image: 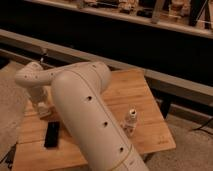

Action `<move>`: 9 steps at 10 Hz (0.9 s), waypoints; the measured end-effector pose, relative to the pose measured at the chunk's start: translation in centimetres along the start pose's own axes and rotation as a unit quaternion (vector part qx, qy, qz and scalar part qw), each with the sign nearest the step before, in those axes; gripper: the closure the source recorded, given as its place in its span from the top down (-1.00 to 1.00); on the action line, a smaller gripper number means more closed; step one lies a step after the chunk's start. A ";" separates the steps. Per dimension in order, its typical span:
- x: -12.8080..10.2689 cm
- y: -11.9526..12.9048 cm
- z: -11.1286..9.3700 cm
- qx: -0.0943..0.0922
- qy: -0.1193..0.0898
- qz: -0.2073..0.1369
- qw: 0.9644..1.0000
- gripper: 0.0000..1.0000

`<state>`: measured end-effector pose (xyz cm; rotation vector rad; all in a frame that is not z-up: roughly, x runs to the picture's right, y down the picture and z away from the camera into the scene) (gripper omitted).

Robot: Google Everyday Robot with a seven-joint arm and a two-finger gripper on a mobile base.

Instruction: Place the white sponge in the ceramic cup

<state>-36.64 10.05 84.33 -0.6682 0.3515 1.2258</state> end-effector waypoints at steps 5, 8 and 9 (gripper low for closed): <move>-3.0 0.2 -1.9 0.006 -0.025 0.003 1.000 -0.30; -1.7 -0.3 -7.9 -0.015 -0.042 -0.030 0.999 -0.91; -1.4 -0.5 -9.4 -0.021 -0.047 -0.037 0.998 -0.99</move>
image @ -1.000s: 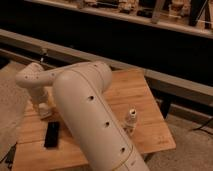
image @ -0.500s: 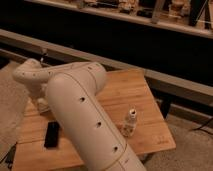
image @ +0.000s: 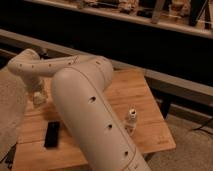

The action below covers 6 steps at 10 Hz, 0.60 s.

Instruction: Place the white sponge in the ceramic cup

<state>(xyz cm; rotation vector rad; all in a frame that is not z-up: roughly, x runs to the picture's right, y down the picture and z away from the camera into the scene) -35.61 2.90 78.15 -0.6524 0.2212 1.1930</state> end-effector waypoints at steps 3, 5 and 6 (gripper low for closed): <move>0.4 -1.3 -3.6 -0.004 -0.021 -0.008 1.000 -1.00; 0.2 -3.0 -5.3 -0.005 -0.039 0.002 0.999 -1.00; -0.1 -3.7 -6.2 -0.005 -0.052 0.008 0.999 -1.00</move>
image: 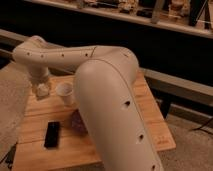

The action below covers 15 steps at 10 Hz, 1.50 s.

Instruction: Place the white sponge in the ceramic cup

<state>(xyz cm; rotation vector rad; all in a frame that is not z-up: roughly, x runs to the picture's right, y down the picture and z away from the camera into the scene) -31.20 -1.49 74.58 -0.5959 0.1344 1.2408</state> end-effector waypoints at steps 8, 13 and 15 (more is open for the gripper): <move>-1.5 -6.5 -3.2 0.047 -0.109 0.034 0.992 -1.00; 1.7 -8.6 -4.1 0.112 -0.173 0.002 0.979 -1.00; 2.2 -8.8 -4.0 0.131 -0.199 0.002 0.971 -1.00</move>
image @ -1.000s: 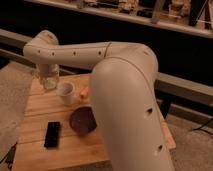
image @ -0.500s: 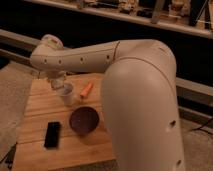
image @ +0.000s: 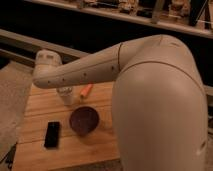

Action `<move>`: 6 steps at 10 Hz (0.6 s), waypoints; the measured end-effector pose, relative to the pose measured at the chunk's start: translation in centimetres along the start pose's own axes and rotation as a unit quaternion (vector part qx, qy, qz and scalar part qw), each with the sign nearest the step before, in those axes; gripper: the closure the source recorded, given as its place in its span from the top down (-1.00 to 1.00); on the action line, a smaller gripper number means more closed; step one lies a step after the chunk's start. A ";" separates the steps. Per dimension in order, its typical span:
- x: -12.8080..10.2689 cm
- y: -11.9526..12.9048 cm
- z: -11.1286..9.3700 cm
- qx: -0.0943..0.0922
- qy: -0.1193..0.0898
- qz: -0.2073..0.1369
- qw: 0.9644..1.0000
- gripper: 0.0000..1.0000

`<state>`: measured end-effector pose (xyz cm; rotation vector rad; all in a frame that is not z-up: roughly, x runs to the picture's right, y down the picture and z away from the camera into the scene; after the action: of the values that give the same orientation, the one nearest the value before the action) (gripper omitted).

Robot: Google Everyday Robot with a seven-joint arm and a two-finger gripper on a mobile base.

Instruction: Place the white sponge in the ceramic cup

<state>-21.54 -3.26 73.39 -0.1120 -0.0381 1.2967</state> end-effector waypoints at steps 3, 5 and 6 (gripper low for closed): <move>-0.3 -0.7 0.3 0.010 -0.014 0.014 1.000 -1.00; -0.3 -0.6 0.3 0.009 -0.014 0.013 1.000 -1.00; -0.3 -0.6 0.3 0.010 -0.014 0.013 1.000 -1.00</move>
<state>-21.05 -3.66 73.72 -0.0782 -0.0483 1.3253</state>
